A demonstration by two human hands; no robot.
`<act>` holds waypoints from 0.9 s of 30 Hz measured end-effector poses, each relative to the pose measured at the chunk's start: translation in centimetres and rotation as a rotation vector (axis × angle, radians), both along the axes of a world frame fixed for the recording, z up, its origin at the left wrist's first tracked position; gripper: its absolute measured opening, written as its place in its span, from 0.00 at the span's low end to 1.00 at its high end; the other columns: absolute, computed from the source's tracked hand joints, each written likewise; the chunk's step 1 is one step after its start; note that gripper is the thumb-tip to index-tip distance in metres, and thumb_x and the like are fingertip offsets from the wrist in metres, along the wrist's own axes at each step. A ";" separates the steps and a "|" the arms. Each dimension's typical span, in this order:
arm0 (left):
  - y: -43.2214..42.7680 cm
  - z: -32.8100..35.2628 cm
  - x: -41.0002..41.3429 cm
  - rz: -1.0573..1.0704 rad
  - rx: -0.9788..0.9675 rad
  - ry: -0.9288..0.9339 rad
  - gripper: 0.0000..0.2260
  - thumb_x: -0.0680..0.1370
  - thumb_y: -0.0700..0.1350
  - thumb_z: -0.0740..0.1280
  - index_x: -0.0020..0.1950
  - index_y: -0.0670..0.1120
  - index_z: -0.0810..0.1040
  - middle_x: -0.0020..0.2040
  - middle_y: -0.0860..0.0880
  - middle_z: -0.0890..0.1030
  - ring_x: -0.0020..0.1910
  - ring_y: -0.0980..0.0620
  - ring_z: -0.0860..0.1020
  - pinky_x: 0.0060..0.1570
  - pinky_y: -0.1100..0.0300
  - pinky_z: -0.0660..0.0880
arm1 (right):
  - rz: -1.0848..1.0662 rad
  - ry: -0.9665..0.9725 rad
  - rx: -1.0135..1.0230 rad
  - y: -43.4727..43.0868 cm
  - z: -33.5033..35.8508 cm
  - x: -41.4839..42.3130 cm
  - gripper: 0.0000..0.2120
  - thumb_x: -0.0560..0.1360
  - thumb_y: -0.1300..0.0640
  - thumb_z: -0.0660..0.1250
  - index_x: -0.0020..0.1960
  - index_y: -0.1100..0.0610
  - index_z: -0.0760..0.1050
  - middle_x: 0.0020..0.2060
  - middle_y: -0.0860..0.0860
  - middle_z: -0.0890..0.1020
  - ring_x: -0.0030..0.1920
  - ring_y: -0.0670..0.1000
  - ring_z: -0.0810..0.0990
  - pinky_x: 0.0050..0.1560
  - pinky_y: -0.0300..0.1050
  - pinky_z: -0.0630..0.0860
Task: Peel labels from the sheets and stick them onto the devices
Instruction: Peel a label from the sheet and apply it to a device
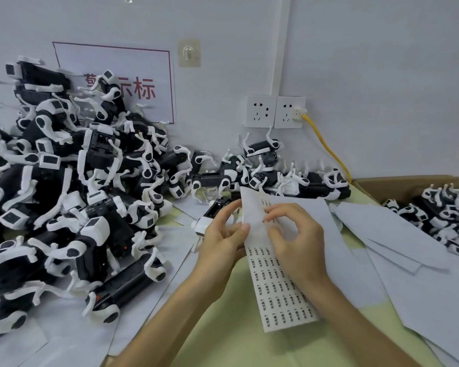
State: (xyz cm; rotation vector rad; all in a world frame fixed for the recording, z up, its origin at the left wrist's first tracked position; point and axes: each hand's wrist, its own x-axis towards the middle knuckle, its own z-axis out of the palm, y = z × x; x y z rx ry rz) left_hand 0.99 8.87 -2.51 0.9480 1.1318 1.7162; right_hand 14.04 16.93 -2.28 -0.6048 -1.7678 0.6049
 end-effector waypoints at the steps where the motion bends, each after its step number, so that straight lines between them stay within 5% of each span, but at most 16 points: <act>1: 0.0 -0.1 0.1 -0.003 -0.008 0.006 0.21 0.86 0.35 0.61 0.78 0.48 0.67 0.60 0.36 0.85 0.59 0.36 0.83 0.54 0.49 0.81 | 0.002 0.009 -0.005 0.0 0.1 0.0 0.10 0.68 0.65 0.67 0.43 0.52 0.81 0.47 0.43 0.84 0.54 0.43 0.82 0.56 0.31 0.72; 8: 0.1 -0.6 0.0 0.021 -0.045 0.121 0.27 0.85 0.30 0.57 0.81 0.51 0.61 0.60 0.40 0.85 0.61 0.35 0.82 0.55 0.48 0.81 | 0.057 0.048 -0.080 0.0 0.3 0.1 0.11 0.66 0.65 0.63 0.40 0.52 0.79 0.43 0.43 0.83 0.51 0.44 0.81 0.52 0.30 0.72; 11: 0.4 -1.2 -0.1 0.058 -0.077 0.197 0.30 0.85 0.30 0.57 0.82 0.56 0.59 0.63 0.43 0.84 0.63 0.37 0.82 0.62 0.41 0.80 | 0.090 0.038 -0.121 0.2 0.2 0.2 0.10 0.66 0.64 0.63 0.42 0.54 0.79 0.41 0.46 0.84 0.50 0.46 0.82 0.53 0.34 0.74; 17: 0.5 -1.8 0.0 0.298 -0.042 0.680 0.32 0.82 0.40 0.69 0.80 0.62 0.62 0.71 0.51 0.77 0.70 0.42 0.75 0.72 0.41 0.71 | 0.206 0.106 -0.320 0.5 0.6 0.2 0.13 0.64 0.62 0.60 0.41 0.55 0.82 0.40 0.49 0.85 0.45 0.47 0.83 0.44 0.34 0.76; 20: 0.3 -1.5 -0.1 0.408 0.027 0.758 0.22 0.80 0.46 0.73 0.72 0.61 0.74 0.81 0.57 0.66 0.79 0.63 0.62 0.77 0.51 0.65 | 0.264 0.134 -0.396 0.7 0.9 0.2 0.12 0.64 0.63 0.61 0.40 0.59 0.82 0.39 0.51 0.85 0.42 0.47 0.82 0.44 0.32 0.75; 24: 0.1 -1.1 0.1 0.373 0.099 0.732 0.09 0.80 0.44 0.73 0.55 0.58 0.85 0.58 0.69 0.81 0.66 0.66 0.76 0.67 0.57 0.74 | 0.330 0.116 -0.431 0.7 1.0 0.0 0.10 0.67 0.64 0.63 0.39 0.63 0.83 0.37 0.53 0.85 0.41 0.48 0.81 0.45 0.35 0.77; 27: 0.2 -1.2 0.1 0.336 0.084 0.674 0.05 0.80 0.42 0.73 0.50 0.52 0.87 0.49 0.61 0.86 0.54 0.60 0.83 0.58 0.58 0.78 | 0.339 0.111 -0.437 0.7 0.7 0.0 0.11 0.72 0.72 0.63 0.40 0.63 0.83 0.37 0.55 0.84 0.40 0.47 0.80 0.45 0.37 0.77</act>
